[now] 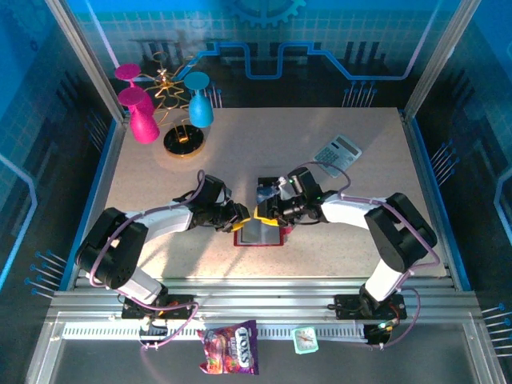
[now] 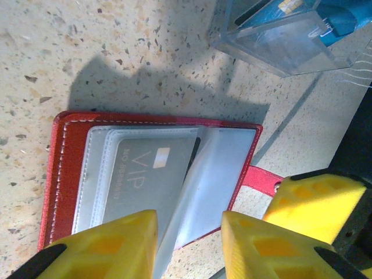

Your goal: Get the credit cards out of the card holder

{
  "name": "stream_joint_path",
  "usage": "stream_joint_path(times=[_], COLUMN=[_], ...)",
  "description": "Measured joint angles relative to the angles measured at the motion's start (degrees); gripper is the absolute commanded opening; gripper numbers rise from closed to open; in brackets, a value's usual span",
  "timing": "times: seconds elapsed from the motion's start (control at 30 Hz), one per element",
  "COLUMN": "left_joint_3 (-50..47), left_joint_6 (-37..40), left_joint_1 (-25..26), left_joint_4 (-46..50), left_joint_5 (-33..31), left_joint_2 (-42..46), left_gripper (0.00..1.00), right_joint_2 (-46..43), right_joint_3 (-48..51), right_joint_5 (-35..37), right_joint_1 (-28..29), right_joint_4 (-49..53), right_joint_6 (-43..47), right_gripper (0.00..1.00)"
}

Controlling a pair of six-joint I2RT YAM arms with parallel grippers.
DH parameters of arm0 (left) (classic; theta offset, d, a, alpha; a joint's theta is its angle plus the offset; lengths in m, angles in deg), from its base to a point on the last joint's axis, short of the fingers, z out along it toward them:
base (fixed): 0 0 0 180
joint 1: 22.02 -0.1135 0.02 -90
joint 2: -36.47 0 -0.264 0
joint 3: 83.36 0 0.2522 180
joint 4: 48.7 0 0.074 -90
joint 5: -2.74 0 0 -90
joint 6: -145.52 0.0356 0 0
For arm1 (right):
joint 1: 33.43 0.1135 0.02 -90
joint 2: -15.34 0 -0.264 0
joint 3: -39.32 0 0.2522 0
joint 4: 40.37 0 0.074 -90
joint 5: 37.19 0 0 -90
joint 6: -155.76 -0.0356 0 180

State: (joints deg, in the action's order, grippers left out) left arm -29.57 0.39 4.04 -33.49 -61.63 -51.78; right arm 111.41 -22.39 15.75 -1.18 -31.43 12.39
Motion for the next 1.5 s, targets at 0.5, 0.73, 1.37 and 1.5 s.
stream_joint_path(times=[0.5,0.73,1.37,1.5], left_joint_3=[2.6,4.66,10.56,11.32], left_joint_6=[-0.02,-0.04,-0.5,-0.52], left_joint_1=[3.3,5.51,9.7,10.01], left_joint_4=[2.29,2.78,2.54,2.49], left_joint_5=[0.81,0.81,0.81,0.81], left_joint_2=[0.02,-0.07,-8.15,-9.4], left_gripper=[0.38,0.45,0.51,0.51], right_joint_2=[-8.09,-9.99,-13.66,-15.04], right_joint_3=[2.69,4.04,5.97,6.03], right_joint_5=[0.79,0.57,-0.52,-0.5], right_joint_1=[-10.56,-12.76,-15.26,-15.89], right_joint_4=[8.66,10.38,12.04,12.81], right_joint_6=[6.03,7.41,8.98,9.57], right_gripper=[0.47,0.47,0.48,0.48])
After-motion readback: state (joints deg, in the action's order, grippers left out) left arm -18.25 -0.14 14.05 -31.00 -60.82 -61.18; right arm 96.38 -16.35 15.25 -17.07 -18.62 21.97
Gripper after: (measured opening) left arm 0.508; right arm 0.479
